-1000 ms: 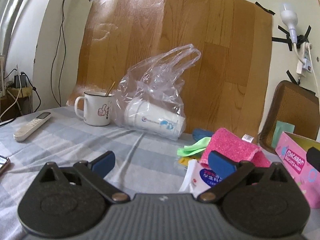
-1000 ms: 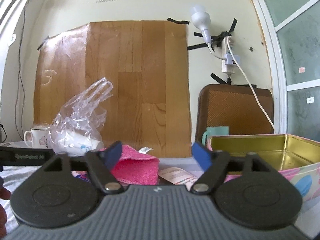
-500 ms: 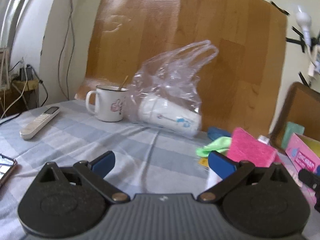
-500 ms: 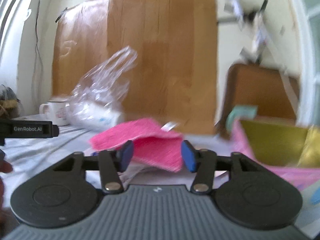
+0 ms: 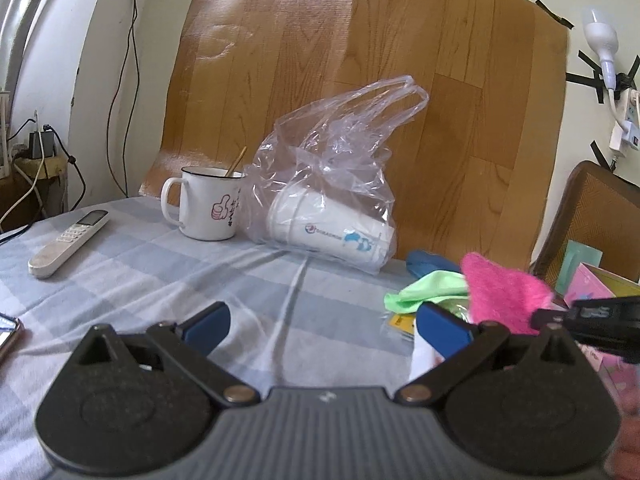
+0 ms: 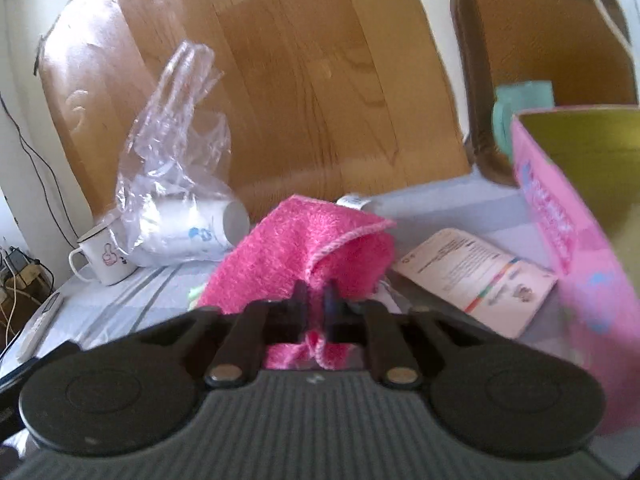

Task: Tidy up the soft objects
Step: 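Carry the pink towel with the right gripper over the pink tin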

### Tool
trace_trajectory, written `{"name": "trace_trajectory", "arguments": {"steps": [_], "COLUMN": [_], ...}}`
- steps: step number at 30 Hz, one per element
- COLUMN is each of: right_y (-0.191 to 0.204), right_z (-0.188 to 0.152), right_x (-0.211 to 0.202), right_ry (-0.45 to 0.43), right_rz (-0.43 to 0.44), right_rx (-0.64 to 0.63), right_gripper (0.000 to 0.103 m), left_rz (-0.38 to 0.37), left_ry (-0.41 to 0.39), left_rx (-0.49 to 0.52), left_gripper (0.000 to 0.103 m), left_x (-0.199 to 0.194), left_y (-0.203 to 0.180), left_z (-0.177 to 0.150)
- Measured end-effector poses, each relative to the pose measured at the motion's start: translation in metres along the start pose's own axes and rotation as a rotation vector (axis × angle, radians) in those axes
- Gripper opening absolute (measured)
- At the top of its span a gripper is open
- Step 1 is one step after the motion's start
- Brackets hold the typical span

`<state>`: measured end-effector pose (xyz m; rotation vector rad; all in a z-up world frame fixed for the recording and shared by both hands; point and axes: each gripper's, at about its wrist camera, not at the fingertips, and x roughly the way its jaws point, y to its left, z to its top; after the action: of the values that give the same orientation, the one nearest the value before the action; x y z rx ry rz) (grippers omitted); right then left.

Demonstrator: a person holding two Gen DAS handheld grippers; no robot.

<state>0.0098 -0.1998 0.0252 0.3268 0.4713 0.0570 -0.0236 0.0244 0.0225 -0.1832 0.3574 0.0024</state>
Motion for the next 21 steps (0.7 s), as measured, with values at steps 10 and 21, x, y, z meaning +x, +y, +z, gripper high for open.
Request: {"name": "trace_trajectory", "arguments": {"steps": [10,21], "right_y": [-0.041,-0.048], "right_z": [-0.047,-0.064], "right_x": [-0.112,-0.146], "right_ry": [0.019,0.019], "right_rz": [0.006,0.02], "right_rx": [-0.109,-0.226], "right_gripper": [0.012,0.089], "left_rz": [-0.068,-0.528], "left_ry": [0.023,0.339], "left_rx": [-0.006,0.094], "left_gripper": [0.102,0.09], "left_x": [0.0,-0.02], "left_y": [0.003,-0.061], "left_z": [0.001,-0.004]}}
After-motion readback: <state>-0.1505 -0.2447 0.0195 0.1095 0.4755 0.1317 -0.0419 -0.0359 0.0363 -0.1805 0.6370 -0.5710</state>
